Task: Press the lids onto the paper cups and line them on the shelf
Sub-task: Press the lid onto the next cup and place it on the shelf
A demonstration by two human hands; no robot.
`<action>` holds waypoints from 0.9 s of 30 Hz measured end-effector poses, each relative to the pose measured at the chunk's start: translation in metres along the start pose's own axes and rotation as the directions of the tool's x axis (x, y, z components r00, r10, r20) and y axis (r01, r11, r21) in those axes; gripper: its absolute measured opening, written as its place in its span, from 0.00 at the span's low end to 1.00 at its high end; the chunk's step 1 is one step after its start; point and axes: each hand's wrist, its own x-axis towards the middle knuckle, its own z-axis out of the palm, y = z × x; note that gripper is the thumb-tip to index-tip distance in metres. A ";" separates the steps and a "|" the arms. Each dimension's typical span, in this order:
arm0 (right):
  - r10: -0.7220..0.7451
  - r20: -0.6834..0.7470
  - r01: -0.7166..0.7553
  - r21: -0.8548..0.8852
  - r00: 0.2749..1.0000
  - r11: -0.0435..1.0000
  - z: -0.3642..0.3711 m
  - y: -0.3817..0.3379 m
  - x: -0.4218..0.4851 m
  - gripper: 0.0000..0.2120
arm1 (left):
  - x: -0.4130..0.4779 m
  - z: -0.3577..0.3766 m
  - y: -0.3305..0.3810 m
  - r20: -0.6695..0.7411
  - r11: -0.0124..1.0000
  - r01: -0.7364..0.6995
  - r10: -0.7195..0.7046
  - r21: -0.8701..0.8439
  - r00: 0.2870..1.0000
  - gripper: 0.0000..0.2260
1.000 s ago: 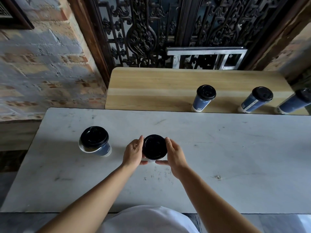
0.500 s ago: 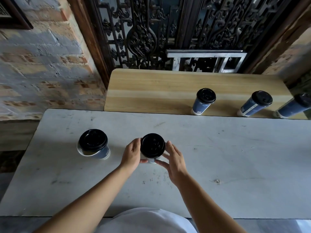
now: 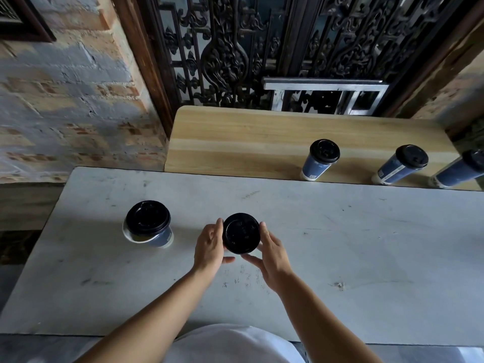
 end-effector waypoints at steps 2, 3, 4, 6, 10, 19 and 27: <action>-0.032 -0.035 0.031 -0.030 0.999 0.999 0.002 0.000 0.001 0.19 | 0.001 -0.001 0.002 0.011 0.999 -0.027 0.026 0.020 1.000 0.20; -0.050 -0.049 0.047 -0.056 0.998 0.997 0.003 -0.001 0.003 0.19 | 0.002 -0.003 0.004 0.015 0.999 -0.039 0.038 0.037 0.999 0.20; -0.061 -0.057 0.057 -0.082 0.996 0.995 0.003 -0.003 0.005 0.19 | 0.004 -0.004 0.007 0.019 0.997 -0.050 0.049 0.058 0.999 0.19; -0.057 -0.057 0.050 -0.118 0.997 0.992 0.003 -0.007 0.008 0.20 | 0.009 -0.008 0.012 0.037 0.993 -0.072 0.069 0.095 0.997 0.18; 0.002 -0.104 -0.023 -0.194 0.995 0.981 0.012 -0.020 0.014 0.21 | 0.014 -0.012 0.018 0.091 0.982 -0.139 0.127 0.128 0.988 0.13; 0.094 0.076 -0.104 0.143 0.993 0.984 0.001 -0.015 0.008 0.14 | -0.001 0.002 0.003 0.071 0.986 0.050 -0.039 -0.157 0.997 0.18; -0.054 -0.030 0.056 0.045 0.998 0.997 -0.009 0.002 -0.005 0.17 | -0.023 0.028 0.001 -0.005 0.991 0.005 -0.006 -0.134 1.000 0.17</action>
